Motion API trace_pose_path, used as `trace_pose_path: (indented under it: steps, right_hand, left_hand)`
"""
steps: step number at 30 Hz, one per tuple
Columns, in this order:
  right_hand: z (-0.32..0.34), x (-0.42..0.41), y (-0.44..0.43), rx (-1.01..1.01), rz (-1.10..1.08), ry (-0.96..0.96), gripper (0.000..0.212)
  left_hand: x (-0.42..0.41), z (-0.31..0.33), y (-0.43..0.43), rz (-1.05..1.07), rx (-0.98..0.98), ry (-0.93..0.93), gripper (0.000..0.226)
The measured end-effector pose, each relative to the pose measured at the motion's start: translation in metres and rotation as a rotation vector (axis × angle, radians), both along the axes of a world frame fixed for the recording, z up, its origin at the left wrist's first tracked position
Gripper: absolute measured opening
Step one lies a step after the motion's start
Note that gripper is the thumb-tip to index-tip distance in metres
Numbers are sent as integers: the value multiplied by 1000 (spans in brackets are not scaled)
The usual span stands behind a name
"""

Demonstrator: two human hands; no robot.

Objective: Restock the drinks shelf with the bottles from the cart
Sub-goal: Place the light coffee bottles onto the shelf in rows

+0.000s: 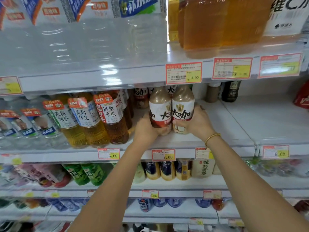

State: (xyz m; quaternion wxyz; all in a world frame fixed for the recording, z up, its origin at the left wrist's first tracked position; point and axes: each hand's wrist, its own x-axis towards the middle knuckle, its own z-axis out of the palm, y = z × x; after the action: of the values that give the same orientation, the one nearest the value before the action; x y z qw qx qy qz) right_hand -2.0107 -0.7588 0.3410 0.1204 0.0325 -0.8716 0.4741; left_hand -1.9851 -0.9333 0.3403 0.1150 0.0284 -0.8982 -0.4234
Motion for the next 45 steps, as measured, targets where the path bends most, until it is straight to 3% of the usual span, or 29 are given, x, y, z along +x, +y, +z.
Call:
trace_pose_path:
  steps: [3,7,13,17,22,28,33,38,45]
  right_hand:
    - [4,-17,-8,-48,79,-39,81]
    - [11,-37,-24,-77,111,-62,77]
    - [10,-66,-38,-33,93,-56,72]
    - [-3,-76,-43,-140,73,-61,66]
    - [-8,-81,-49,-97,110,-80,57]
    - [-2,-88,-53,11,99,-77,62]
    - [-4,-87,-57,-17,56,-47,55]
    - [-4,-86,-64,-37,28,-21,51]
    - [-11,-85,-67,-77,-13,-16,53]
  left_hand:
    - [-10,5,-7,5,107,-11,79]
    - [-19,4,-9,33,137,0,60]
    - [-38,-5,-11,180,78,4,67]
    - [-45,-2,-7,235,48,10,47]
    - [-44,7,-2,304,-81,-18,29]
    - [-38,0,21,244,-35,-34,39]
    - [-46,0,12,205,-55,-44,27]
    - [-56,-5,3,187,-83,-62,41]
    - [-55,-8,-2,148,-116,-40,25]
